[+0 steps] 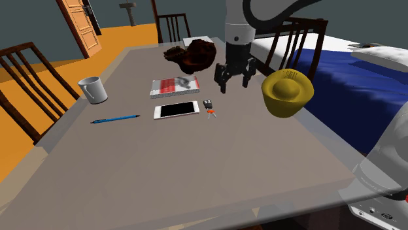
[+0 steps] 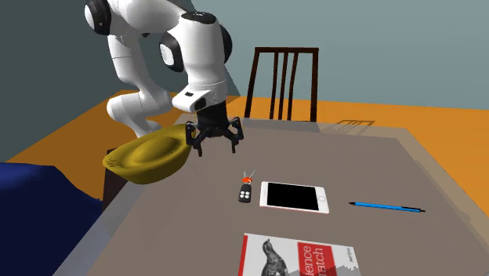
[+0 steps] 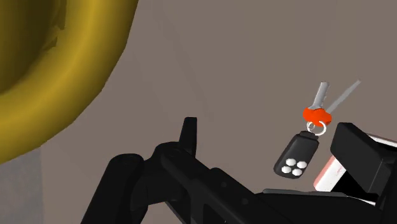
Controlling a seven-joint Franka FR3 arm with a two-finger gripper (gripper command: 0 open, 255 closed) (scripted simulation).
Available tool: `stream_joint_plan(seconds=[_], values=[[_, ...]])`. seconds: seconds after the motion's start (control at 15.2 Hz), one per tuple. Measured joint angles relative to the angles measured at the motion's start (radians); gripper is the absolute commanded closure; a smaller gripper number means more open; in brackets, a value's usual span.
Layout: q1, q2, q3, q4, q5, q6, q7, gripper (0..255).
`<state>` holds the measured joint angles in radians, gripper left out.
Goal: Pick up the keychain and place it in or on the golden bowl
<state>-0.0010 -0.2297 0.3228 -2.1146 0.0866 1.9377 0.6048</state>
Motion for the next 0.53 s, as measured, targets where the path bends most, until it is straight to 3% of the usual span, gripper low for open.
stream_joint_plan(seconds=[0.53], values=[[0.024, 0.31, 0.076, 0.251, -0.17, 0.021, 0.241, 0]])
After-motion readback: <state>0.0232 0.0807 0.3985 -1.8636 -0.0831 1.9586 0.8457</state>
